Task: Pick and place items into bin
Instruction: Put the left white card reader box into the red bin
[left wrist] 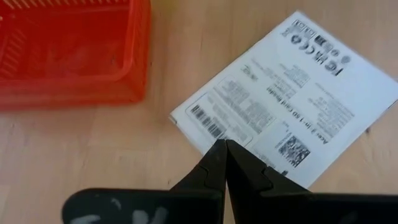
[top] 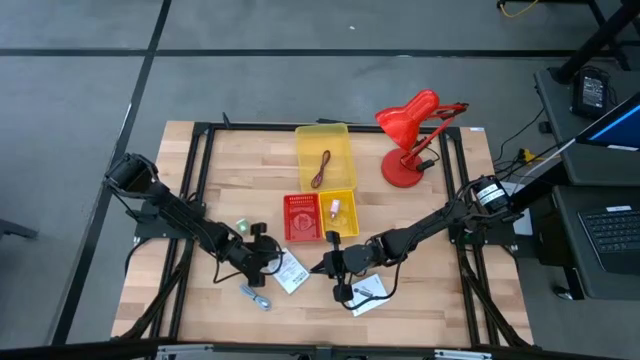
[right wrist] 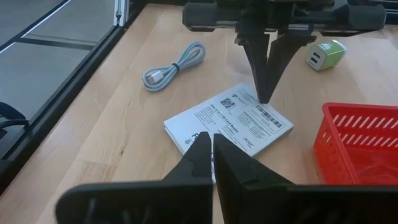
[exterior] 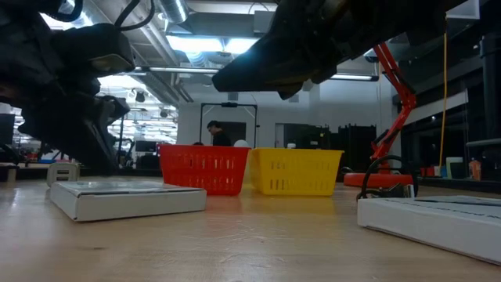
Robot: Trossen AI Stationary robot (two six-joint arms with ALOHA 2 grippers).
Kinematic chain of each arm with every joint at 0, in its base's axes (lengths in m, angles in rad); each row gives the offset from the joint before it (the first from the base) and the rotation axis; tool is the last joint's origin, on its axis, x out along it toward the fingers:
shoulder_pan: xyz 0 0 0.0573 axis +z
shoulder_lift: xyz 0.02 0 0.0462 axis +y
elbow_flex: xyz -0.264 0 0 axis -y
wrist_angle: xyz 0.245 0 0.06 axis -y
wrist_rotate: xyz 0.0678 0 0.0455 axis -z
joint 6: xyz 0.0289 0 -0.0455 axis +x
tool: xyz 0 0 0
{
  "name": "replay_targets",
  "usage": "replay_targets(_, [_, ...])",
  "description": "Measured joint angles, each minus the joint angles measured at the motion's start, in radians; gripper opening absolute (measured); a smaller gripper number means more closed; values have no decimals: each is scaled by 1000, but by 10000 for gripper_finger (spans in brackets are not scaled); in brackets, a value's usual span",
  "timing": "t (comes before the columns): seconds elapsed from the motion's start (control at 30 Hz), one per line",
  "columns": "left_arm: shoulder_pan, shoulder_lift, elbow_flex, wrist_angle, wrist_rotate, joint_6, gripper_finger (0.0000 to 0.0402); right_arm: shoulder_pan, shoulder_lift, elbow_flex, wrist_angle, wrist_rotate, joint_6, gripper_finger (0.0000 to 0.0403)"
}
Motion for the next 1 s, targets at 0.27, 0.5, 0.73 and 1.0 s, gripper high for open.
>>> replay_targets(0.27, [0,0,0,-36,-3,-40,3,0,0,0,1,0,0,0])
replay_targets(0.5, [0,0,0,-36,-3,-44,3,0,0,0,1,-1,0,0])
replay_targets(0.73, [0,33,5,-23,-12,-67,3,0,0,0,2,-1,0,0])
replay_targets(1.0, [0,51,4,-24,-13,-70,3,0,0,0,2,-1,0,0])
